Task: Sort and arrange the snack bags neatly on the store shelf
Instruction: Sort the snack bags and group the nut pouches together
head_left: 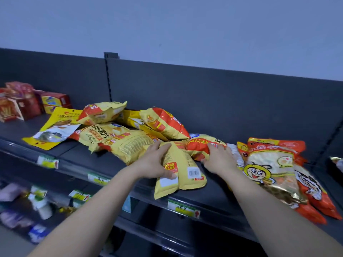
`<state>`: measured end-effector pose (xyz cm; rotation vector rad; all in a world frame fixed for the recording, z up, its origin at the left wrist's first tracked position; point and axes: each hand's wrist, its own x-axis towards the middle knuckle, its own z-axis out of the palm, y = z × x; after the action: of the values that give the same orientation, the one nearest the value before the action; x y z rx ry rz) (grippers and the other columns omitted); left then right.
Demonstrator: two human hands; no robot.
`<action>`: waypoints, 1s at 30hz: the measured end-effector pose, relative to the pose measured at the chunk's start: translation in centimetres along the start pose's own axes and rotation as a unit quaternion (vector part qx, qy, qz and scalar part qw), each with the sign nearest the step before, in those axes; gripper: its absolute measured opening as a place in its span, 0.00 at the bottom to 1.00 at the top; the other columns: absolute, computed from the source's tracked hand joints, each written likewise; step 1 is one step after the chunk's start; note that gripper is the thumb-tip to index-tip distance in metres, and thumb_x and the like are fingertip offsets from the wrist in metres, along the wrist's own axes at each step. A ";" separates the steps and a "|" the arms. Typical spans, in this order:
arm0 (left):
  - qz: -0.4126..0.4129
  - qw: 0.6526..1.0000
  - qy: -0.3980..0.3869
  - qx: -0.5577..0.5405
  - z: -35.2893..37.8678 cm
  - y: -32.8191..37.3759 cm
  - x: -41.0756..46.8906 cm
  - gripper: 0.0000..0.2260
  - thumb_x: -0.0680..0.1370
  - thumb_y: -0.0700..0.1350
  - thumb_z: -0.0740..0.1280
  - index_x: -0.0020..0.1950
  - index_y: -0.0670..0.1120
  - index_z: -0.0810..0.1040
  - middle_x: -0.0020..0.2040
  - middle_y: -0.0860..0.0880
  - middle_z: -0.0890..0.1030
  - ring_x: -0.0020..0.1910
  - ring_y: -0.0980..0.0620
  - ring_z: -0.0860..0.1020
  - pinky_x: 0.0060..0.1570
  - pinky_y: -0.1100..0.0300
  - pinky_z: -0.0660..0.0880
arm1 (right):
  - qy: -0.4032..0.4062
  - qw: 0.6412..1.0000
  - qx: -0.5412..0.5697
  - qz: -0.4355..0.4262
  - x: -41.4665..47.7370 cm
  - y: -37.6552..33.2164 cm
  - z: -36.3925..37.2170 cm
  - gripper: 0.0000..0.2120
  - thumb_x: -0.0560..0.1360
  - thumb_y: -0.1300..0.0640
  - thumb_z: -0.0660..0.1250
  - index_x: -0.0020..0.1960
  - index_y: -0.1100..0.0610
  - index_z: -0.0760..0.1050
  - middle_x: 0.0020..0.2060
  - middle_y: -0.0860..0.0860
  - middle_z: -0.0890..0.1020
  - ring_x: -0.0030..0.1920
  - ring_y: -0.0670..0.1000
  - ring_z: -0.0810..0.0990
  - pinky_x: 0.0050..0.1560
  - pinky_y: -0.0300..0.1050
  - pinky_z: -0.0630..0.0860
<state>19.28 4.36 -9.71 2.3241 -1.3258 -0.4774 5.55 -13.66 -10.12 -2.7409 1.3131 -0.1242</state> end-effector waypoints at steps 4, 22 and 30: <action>0.050 0.998 -0.030 -0.031 -0.9 -1.7 2.2 0.49 0.69 0.53 0.77 0.79 0.55 0.47 0.79 0.50 0.39 0.78 0.49 0.44 0.75 0.51 0.51 | 0.029 0.996 0.044 0.076 0.9 -1.1 -0.5 0.28 0.79 0.36 0.53 0.72 0.50 0.67 0.69 0.54 0.71 0.70 0.60 0.64 0.66 0.58 0.61; -0.077 0.948 0.228 0.210 -6.5 -7.7 3.8 0.28 0.75 0.68 0.57 0.69 0.52 0.71 0.69 0.48 0.71 0.70 0.46 0.66 0.65 0.45 0.63 | 0.141 0.978 0.098 -0.120 2.9 -12.3 -1.0 0.32 0.73 0.41 0.69 0.73 0.48 0.65 0.78 0.55 0.53 0.77 0.57 0.52 0.73 0.55 0.56; -0.117 0.984 0.115 0.074 -6.2 -11.5 3.6 0.38 0.70 0.74 0.58 0.73 0.52 0.67 0.68 0.48 0.74 0.64 0.46 0.73 0.59 0.52 0.73 | 0.124 0.985 0.009 -0.121 6.4 -15.2 0.1 0.15 0.79 0.45 0.63 0.62 0.48 0.79 0.76 0.55 0.58 0.76 0.57 0.56 0.72 0.56 0.58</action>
<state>32.36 7.58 -10.68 2.5819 -1.0157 -0.1760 21.32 -9.20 -8.12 -2.9332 1.0095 -0.5074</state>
